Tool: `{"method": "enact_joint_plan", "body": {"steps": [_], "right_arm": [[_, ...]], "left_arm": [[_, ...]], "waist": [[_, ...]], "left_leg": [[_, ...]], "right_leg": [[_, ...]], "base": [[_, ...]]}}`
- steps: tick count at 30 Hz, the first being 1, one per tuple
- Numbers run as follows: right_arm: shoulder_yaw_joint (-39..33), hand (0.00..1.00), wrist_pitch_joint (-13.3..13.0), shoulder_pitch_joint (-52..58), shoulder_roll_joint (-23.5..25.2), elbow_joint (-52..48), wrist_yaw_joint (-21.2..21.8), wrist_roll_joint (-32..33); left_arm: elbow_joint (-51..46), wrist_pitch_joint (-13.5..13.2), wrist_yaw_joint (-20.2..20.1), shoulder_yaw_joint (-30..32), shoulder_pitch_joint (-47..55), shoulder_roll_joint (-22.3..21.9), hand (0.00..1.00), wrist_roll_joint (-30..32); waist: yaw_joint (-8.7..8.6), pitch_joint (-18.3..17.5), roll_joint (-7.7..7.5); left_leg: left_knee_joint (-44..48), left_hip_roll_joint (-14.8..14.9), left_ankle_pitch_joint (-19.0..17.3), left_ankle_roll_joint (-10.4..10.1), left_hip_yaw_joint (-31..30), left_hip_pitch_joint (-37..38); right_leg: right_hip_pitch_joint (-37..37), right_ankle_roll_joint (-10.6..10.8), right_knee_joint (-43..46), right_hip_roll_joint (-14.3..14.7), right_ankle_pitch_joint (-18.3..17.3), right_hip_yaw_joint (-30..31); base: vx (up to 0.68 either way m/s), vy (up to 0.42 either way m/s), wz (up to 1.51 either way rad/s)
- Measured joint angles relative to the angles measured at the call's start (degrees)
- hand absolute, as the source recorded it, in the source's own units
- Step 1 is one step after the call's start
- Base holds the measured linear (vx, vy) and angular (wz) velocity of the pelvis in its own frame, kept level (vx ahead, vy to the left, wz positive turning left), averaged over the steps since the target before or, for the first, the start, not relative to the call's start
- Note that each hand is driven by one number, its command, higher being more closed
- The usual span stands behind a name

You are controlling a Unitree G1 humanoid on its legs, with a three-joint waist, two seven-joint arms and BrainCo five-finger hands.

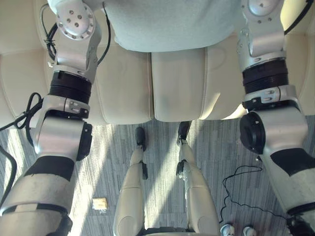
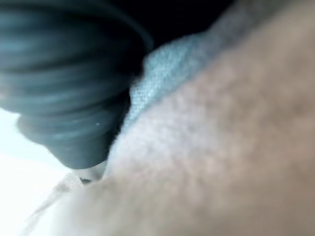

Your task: Pick up cushions and gather them together orderly.

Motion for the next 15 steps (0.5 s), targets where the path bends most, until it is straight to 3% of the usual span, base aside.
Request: {"method": "enact_joint_plan", "body": {"steps": [4, 9, 12, 15], "right_arm": [[-1.0, 0.00, -0.2, -1.0, -1.0, -0.5, 0.2, 0.4], [-0.9, 0.00, -0.9, 1.3, -2.3, -1.2, 3.4, 7.9], [-0.8, 0.00, -1.0, 2.8, -6.6, -1.2, 7.4, 13.2], [-0.5, 0.00, -1.0, 6.1, -14.1, -1.9, 12.8, 19.5]], "left_arm": [[0.7, 0.0, 0.0, 2.2, -0.8, -0.3, 0.00, 0.4], [0.9, 0.1, -0.3, 5.5, -0.1, -0.8, 0.00, -0.1], [0.8, 0.0, -2.5, 8.5, 1.3, -0.4, 0.00, -4.2], [0.3, -0.1, -6.2, 12.0, 4.9, 1.3, 0.00, -11.3]], "waist": [[0.08, 0.1, -0.03], [0.52, 0.1, -0.03], [1.23, 0.1, -0.03], [2.04, 0.1, -0.03]], "left_leg": [[2.4, 0.2, -1.0, 0.5, 0.5, -2.3], [4.5, 0.5, -2.0, 0.7, 1.4, -2.9], [4.7, 0.7, -2.0, 0.7, 1.4, -2.9], [5.3, 1.4, -1.9, 0.6, 1.3, -2.9]], "right_leg": [[-1.4, 0.0, 0.0, -0.3, 0.0, 0.6], [-1.3, 0.4, 0.1, -0.2, 0.3, 1.2], [-1.3, 0.4, 0.1, -0.1, 0.3, 1.1], [-0.8, 0.4, 0.1, 0.3, 0.3, 0.5]], "base": [[-0.04, 0.049, -0.01], [-0.04, 0.020, -0.08], [-0.04, -0.010, -0.04], [-0.06, -0.034, 0.02]]}}
